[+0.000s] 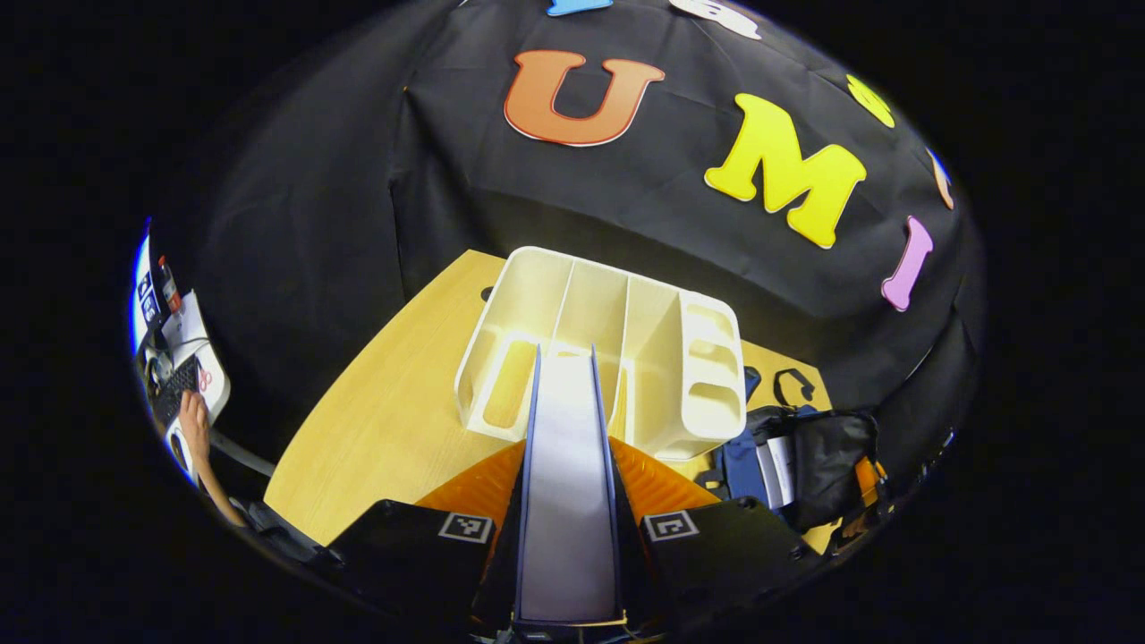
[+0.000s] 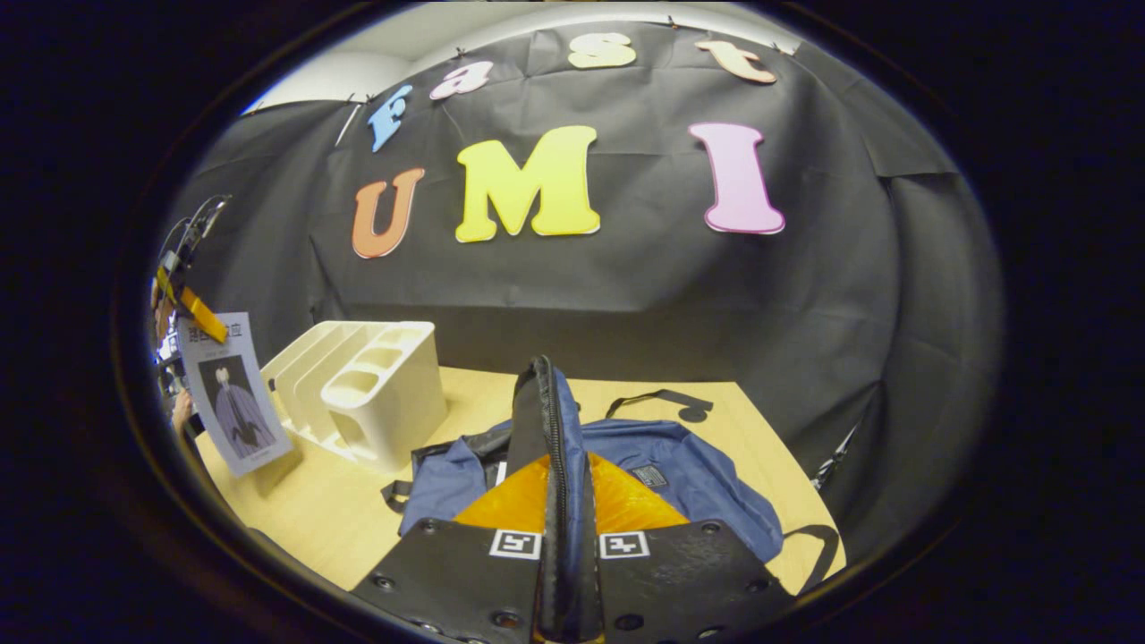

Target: Open the schoolbag, grab two books from the bookshelf and put them into the schoolbag.

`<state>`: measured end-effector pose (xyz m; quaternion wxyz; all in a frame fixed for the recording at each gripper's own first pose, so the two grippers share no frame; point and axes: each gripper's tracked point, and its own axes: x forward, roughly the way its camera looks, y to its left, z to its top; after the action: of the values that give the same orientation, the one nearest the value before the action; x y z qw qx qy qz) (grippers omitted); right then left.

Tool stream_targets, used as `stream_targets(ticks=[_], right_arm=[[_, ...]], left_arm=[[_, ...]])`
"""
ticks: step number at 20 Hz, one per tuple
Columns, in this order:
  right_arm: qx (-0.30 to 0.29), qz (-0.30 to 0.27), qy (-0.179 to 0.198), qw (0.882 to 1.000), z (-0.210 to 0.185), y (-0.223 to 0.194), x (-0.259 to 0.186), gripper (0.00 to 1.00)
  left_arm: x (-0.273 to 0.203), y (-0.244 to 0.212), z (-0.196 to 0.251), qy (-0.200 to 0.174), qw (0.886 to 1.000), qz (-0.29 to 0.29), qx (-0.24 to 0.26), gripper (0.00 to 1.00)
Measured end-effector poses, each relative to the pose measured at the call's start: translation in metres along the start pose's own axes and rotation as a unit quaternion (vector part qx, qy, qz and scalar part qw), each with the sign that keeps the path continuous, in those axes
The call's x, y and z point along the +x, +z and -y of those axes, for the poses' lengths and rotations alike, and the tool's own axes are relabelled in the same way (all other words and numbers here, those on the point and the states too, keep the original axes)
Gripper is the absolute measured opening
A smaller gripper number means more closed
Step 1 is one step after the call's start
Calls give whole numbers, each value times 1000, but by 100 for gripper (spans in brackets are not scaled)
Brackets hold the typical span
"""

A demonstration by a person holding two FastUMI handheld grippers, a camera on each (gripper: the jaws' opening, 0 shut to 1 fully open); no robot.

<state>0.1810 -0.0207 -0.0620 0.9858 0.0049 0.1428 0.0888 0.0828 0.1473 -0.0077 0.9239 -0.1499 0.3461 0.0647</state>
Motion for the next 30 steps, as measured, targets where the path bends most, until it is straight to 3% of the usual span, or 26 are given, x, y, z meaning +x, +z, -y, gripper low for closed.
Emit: stream_targets(ticks=[6, 8, 9, 12, 18, 21, 22, 23, 26, 27, 29, 30], right_arm=[[-11, -10, -7, 1000, 1, 1, 3, 9], [-16, -13, -7, 1000, 1, 2, 4, 9], [-18, -16, -8, 1000, 2, 2, 4, 9], [-23, -19, -9, 1000, 4, 7, 4, 9], [17, -38, -9, 999, 6, 14, 9, 9], [28, -38, 2, 999, 1, 24, 9, 9], [27, -35, 2, 999, 1, 30, 9, 9], [26, -29, 0, 999, 2, 37, 8, 9], [20, -9, -7, 1000, 6, 58, 6, 9], [19, -3, -7, 1000, 6, 64, 4, 6], [15, 11, -6, 1000, 5, 76, -1, 12], [11, 18, -7, 1000, 4, 82, -3, 8]], left_arm=[[-1, -41, 25, -77, 994, -5, -83, 48], [0, -49, 42, -106, 988, -1, -108, 47], [4, -56, 53, -121, 986, -5, -117, 52], [14, -62, 82, -156, 976, 2, -150, 48], [22, -64, 130, -213, 959, 38, -180, 47], [32, -57, 169, -261, 943, 45, -201, 47], [35, -56, 185, -274, 940, 47, -199, 52], [41, -57, 198, -285, 937, 48, -197, 47], [56, -56, 233, -306, 930, 49, -196, 47], [62, -55, 244, -309, 929, 49, -200, 47], [77, -54, 258, -309, 926, 49, -214, 48], [85, -56, 263, -306, 924, 49, -223, 47]])
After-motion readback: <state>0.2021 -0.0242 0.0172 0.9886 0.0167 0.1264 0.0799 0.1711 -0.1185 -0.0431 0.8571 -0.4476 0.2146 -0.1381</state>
